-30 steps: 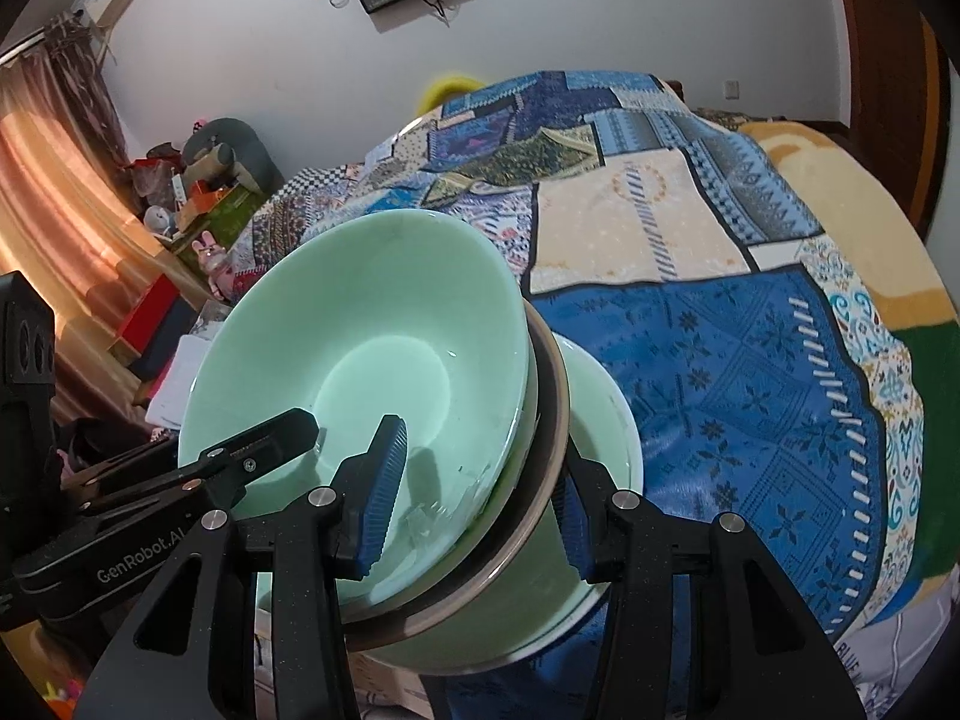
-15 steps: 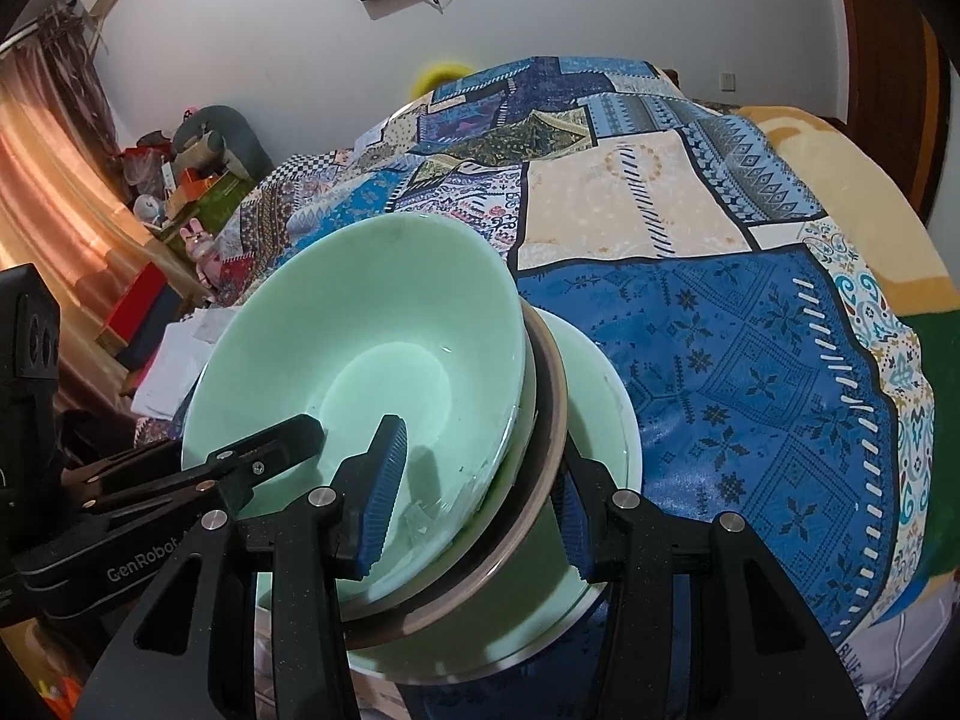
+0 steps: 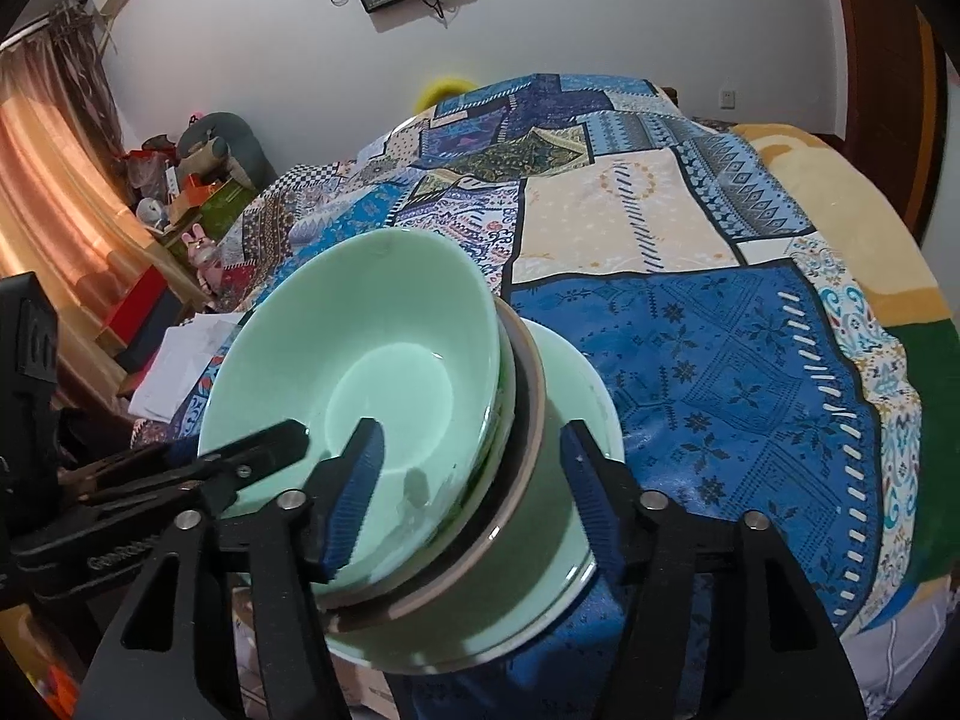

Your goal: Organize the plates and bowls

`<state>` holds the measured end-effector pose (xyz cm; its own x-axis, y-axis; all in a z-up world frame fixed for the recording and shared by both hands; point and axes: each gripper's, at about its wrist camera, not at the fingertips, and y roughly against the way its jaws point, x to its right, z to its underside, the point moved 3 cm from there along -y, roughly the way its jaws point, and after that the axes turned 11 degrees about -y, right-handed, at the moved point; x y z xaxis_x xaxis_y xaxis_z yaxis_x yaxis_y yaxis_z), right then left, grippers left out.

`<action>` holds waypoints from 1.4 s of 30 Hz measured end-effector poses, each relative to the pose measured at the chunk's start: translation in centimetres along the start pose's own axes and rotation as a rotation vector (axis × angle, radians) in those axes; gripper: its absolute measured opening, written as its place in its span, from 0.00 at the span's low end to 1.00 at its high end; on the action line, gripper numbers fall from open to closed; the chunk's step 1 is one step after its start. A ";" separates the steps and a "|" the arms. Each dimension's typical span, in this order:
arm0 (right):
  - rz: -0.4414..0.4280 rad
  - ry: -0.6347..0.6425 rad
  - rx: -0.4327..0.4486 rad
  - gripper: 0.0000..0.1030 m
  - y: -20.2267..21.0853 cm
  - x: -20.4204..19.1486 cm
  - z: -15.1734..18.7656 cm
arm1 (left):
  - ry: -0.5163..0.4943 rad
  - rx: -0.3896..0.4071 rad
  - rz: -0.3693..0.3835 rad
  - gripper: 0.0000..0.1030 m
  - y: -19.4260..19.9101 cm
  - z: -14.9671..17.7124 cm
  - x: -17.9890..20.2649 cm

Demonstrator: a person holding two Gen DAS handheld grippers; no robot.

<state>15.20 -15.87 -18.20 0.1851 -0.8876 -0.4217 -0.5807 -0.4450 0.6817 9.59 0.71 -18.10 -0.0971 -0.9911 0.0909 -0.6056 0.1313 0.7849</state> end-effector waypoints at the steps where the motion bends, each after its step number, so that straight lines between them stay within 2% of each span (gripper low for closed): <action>1: 0.001 0.002 0.007 0.59 0.3 0.0 0.0 | -0.001 0.014 -0.010 0.57 0.4 0.0 0.0; 3: 0.000 0.006 0.017 0.59 1.0 -0.1 -0.2 | -0.010 0.032 -0.033 0.59 1.3 -0.2 0.0; 7: -0.012 0.025 0.073 0.61 3.4 -0.7 -0.7 | -0.011 0.069 -0.032 0.60 3.4 -0.6 0.3; 9: -0.016 0.041 0.111 0.65 4.8 -1.1 -0.8 | -0.019 0.110 -0.042 0.64 4.9 -0.9 0.6; 13: -0.044 0.069 0.185 0.66 7.6 -2.2 -1.5 | -0.036 0.210 -0.050 0.66 8.9 -1.5 1.3; 19: -0.113 0.115 0.281 0.66 11.9 -3.8 -2.1 | -0.059 0.408 -0.086 0.81 15.7 -1.9 2.3; 24: -0.127 0.157 0.365 0.75 14.7 -5.1 -2.0 | -0.086 0.535 -0.121 0.95 20.1 -1.7 3.0; 27: -0.136 0.175 0.405 0.78 15.9 -5.7 -1.8 | -0.095 0.594 -0.151 0.99 21.9 -1.3 3.2; 34: -0.136 0.222 0.481 0.86 17.4 -6.7 -1.5 | -0.104 0.637 -0.147 1.00 23.5 -0.6 3.3; 39: -0.127 0.242 0.523 0.98 17.9 -7.3 -1.3 | -0.103 0.645 -0.159 1.00 23.8 -0.3 3.0; 42: -0.135 0.243 0.531 0.99 18.0 -7.5 -1.2 | -0.100 0.646 -0.155 1.00 23.8 -0.1 2.9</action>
<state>4.31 -17.36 -2.09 0.4245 -0.8571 -0.2918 -0.8446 -0.4910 0.2135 -4.98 0.93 0.90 -0.0250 -0.9969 -0.0750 -0.9665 0.0049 0.2568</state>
